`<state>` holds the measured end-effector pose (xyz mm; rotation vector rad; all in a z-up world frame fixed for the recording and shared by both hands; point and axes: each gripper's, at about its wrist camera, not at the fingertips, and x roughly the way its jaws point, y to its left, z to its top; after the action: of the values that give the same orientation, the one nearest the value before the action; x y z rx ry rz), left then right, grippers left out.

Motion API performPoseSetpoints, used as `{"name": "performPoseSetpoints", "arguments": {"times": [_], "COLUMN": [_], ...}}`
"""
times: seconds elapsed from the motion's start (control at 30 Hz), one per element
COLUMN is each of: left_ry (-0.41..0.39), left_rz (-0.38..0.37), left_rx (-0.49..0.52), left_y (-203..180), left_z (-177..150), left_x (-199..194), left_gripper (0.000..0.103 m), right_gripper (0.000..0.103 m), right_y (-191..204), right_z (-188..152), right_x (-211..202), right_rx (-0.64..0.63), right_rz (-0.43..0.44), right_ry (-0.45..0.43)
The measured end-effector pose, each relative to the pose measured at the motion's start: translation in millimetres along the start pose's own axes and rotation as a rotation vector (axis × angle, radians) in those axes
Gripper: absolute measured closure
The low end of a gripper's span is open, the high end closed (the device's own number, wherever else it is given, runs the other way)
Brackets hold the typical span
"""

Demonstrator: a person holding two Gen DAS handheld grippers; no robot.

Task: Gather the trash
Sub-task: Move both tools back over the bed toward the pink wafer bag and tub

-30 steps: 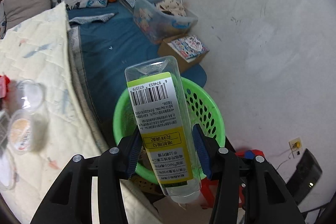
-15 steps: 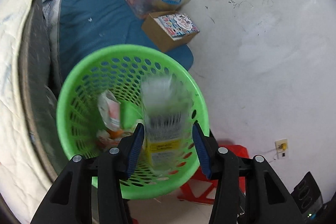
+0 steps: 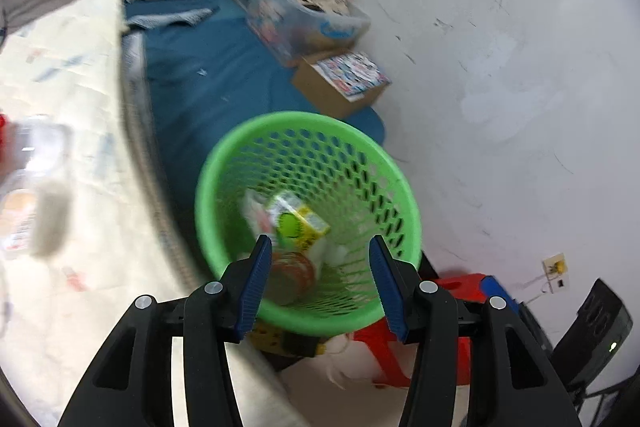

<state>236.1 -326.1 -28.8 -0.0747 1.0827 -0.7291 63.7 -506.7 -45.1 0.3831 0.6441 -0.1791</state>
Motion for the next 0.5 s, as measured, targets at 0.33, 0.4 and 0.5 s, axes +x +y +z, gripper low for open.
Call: {"name": "performPoseSetpoints", "arguments": {"times": [0.33,0.4,0.5], "left_ry": [-0.113,-0.131,-0.162], "left_rz": [0.151,0.181,0.223], "left_rx": [-0.012,-0.018,-0.035], "left_y": [59,71,93], "left_z": [-15,-16,-18], "left_x": [-69,-81,-101], "left_gripper": [0.054,0.054,0.050], "right_gripper": [0.024,0.023,0.022], "right_y": [55,70,90], "right_z": [10,13,16], "right_x": [3,5,11], "right_rx": [-0.077,-0.097,-0.119], "right_rz": [0.091,0.117,0.148], "right_ry": [0.006,0.010,0.022]}}
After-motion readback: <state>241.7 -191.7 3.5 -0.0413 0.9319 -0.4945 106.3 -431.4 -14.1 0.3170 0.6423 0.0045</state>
